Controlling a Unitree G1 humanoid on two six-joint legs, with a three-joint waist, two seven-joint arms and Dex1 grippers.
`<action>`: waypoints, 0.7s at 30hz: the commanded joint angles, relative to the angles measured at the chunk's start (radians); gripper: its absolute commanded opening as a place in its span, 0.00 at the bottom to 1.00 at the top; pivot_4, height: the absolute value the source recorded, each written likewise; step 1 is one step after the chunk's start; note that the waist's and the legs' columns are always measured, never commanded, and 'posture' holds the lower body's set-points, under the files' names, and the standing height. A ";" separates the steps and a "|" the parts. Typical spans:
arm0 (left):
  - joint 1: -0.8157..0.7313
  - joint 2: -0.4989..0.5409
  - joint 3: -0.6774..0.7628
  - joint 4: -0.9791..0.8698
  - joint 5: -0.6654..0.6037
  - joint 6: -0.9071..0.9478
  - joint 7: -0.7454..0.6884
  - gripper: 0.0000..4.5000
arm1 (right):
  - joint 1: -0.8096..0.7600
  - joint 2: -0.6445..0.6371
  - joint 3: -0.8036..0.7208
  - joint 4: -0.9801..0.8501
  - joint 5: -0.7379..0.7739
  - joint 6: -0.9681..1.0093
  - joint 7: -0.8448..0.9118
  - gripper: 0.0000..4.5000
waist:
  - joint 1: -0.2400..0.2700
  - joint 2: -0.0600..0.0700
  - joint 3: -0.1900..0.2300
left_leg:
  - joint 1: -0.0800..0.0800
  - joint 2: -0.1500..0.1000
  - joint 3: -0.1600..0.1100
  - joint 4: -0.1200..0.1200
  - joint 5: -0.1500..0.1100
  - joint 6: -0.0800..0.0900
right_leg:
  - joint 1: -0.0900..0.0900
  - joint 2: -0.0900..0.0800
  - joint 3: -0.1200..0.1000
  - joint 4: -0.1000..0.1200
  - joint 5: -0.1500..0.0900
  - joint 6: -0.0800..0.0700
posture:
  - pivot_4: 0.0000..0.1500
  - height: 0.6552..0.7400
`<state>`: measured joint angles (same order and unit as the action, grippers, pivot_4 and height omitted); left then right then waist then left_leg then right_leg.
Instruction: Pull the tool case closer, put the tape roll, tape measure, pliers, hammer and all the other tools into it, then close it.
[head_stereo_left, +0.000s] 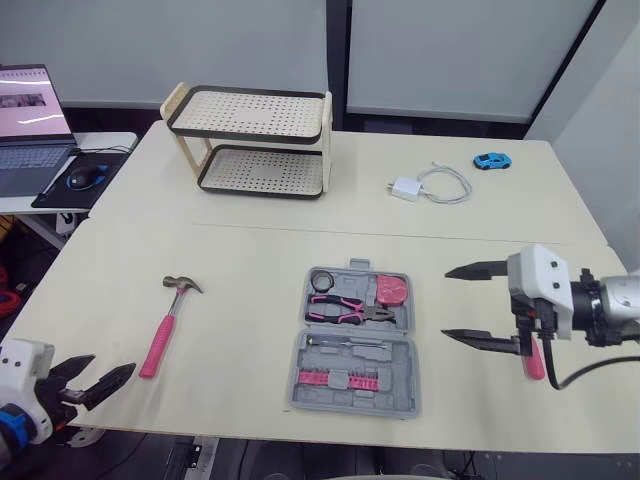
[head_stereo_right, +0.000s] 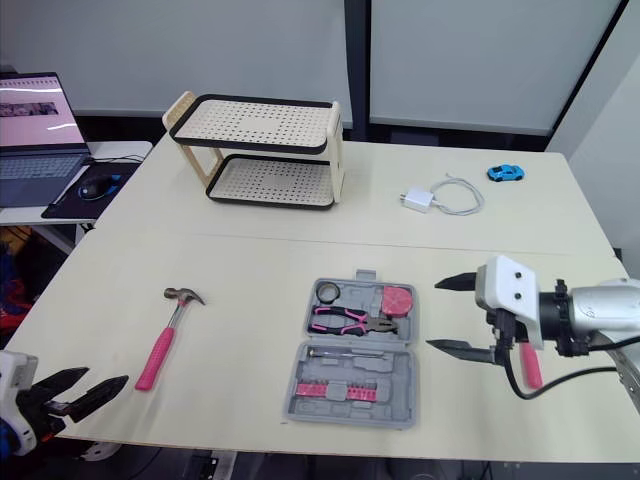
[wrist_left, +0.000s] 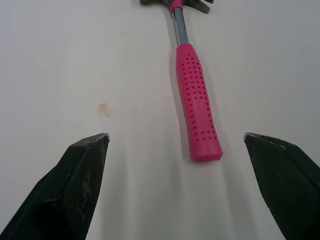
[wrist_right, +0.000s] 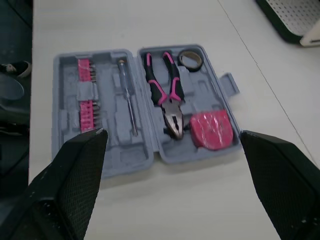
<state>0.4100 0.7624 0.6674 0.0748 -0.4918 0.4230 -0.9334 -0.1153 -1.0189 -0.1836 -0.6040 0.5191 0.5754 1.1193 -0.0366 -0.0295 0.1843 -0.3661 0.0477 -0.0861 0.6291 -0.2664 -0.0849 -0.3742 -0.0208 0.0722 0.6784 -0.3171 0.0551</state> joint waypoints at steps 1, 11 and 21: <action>-0.022 -0.019 0.005 -0.053 -0.024 0.028 0.043 1.00 | -0.073 -0.011 0.056 0.013 0.014 0.018 0.006 0.99 | 0.006 0.000 0.000 | 0.000 0.000 0.000 0.000 0.000 0.000 | 0.000 0.000 0.000 0.000 0.000 0.000 | 1.00 0.94; -0.314 -0.097 -0.155 0.030 0.061 0.063 0.277 1.00 | -0.138 0.018 0.145 -0.007 0.021 0.060 -0.041 0.99 | 0.007 0.002 0.001 | -0.001 -0.001 -0.003 0.000 0.000 0.000 | 0.001 0.000 -0.002 0.000 0.001 0.001 | 1.00 0.94; -0.506 -0.132 -0.301 0.238 0.189 -0.024 0.372 1.00 | -0.126 0.015 0.160 -0.028 0.022 0.071 -0.063 0.99 | 0.004 0.002 0.001 | -0.001 -0.001 -0.003 0.000 0.000 0.000 | 0.000 0.000 -0.002 0.001 0.001 0.001 | 1.00 0.94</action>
<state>-0.0855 0.6300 0.3740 0.3061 -0.3178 0.4285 -0.5721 -0.2392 -1.0017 -0.0126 -0.6006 0.5312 0.6458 1.0625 -0.0325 -0.0278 0.1854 -0.3676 0.0467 -0.0891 0.6296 -0.2663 -0.0852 -0.3737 -0.0207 0.0698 0.6795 -0.3163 0.0558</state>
